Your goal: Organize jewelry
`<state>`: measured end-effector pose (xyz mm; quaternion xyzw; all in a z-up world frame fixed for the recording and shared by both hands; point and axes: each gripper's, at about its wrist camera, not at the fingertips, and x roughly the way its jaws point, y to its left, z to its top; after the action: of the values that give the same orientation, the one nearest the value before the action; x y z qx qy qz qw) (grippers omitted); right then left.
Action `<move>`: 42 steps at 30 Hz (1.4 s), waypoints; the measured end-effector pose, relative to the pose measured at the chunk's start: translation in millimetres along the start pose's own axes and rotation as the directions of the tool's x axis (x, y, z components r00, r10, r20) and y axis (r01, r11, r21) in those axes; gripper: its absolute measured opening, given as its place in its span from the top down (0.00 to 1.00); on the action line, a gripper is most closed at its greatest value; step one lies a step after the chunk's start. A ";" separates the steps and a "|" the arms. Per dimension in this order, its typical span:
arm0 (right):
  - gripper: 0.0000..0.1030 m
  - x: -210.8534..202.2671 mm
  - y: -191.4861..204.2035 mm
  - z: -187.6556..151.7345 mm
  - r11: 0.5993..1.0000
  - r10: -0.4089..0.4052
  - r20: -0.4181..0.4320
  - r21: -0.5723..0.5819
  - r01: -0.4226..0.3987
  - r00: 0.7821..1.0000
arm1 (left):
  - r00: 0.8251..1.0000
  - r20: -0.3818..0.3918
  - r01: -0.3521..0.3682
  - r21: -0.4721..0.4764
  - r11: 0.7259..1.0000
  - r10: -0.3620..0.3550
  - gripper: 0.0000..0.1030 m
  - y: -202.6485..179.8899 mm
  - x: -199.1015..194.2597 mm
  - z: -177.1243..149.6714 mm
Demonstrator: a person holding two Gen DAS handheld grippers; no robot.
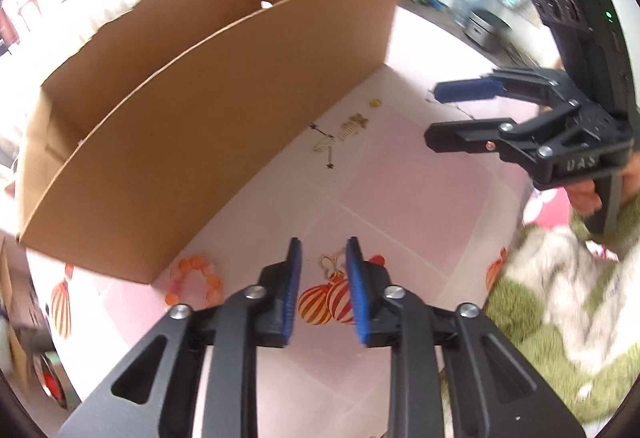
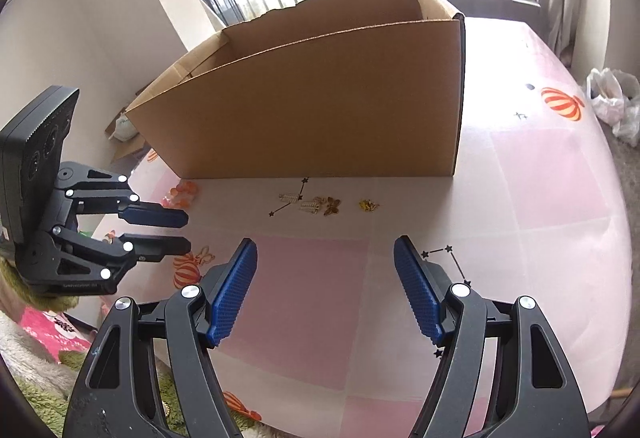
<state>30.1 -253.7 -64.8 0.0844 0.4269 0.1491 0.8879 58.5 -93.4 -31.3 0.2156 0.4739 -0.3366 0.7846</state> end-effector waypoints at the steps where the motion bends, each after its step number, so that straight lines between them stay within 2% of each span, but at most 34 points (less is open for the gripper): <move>1: 0.34 1.6 0.1 2.6 1.000 -0.007 0.000 -0.004 0.007 1.000 | 0.999 0.030 -0.017 -0.034 0.999 0.018 0.76 -2.3 0.5 -1.5; 4: 0.37 7.7 0.1 13.3 0.999 -0.031 -0.006 -0.025 0.031 1.000 | 0.996 0.093 -0.004 -0.121 0.993 0.016 0.76 -1.5 4.5 1.7; 6: 0.46 10.6 0.0 19.7 0.998 -0.048 -0.008 -0.041 0.047 0.999 | 0.991 0.124 -0.037 -0.138 0.990 0.055 0.76 6.1 8.1 13.6; 8: 0.60 14.6 0.1 24.7 0.998 -0.045 -0.021 -0.053 0.044 0.999 | 0.987 0.142 -0.048 -0.137 0.989 0.068 0.76 5.8 14.6 23.4; 9: 0.62 16.4 -0.4 26.1 0.997 -0.048 -0.024 -0.054 0.047 0.999 | 0.986 0.154 -0.037 -0.128 0.991 0.057 0.76 7.3 15.9 28.9; 11: 0.65 19.3 -1.5 26.7 0.998 -0.050 -0.029 -0.044 0.049 0.998 | 0.984 0.160 -0.071 -0.078 0.994 0.082 0.76 3.1 23.3 37.8; 14: 0.66 22.7 -6.1 24.8 0.999 -0.040 -0.042 -0.013 0.040 0.998 | 0.985 0.141 -0.103 0.002 0.995 0.102 0.76 -2.6 32.7 46.0; 20: 0.69 24.9 -13.1 21.4 1.000 -0.015 -0.046 0.016 0.016 0.999 | 0.988 0.128 -0.085 -0.008 0.996 0.085 0.76 4.7 41.8 53.4; 22: 0.70 25.3 -13.7 22.2 1.000 -0.011 -0.041 0.018 0.012 0.999 | 0.989 0.129 -0.067 -0.011 0.998 0.068 0.79 7.2 41.4 53.0; 25: 0.70 21.7 -15.6 21.2 1.000 -0.001 -0.029 0.020 0.002 1.000 | 0.990 0.128 -0.051 -0.003 0.999 0.051 0.93 7.2 41.1 48.1; 28: 0.70 18.2 -14.8 19.8 1.000 0.013 -0.024 0.008 -0.013 1.000 | 0.991 0.124 -0.060 0.005 0.998 0.059 0.96 7.6 38.6 44.8; 36: 0.70 22.0 10.0 18.9 0.983 0.059 -0.069 -0.171 -0.070 0.996 | 0.991 0.102 -0.082 -0.067 0.994 0.089 0.96 16.6 29.5 22.9; 38: 0.78 29.1 15.6 19.4 0.974 0.051 -0.090 -0.216 -0.070 0.995 | 0.991 0.096 -0.089 -0.089 0.992 0.097 0.96 18.3 27.5 18.6; 42: 0.84 39.7 24.2 19.9 0.956 0.027 -0.112 -0.286 -0.059 0.993 | 0.991 0.089 -0.086 -0.128 0.988 0.098 0.96 28.8 19.5 5.1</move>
<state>64.5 -218.0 -74.9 -0.0451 0.4453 0.2334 0.8632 88.9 -83.5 -45.7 0.1719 0.4454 -0.2797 0.8330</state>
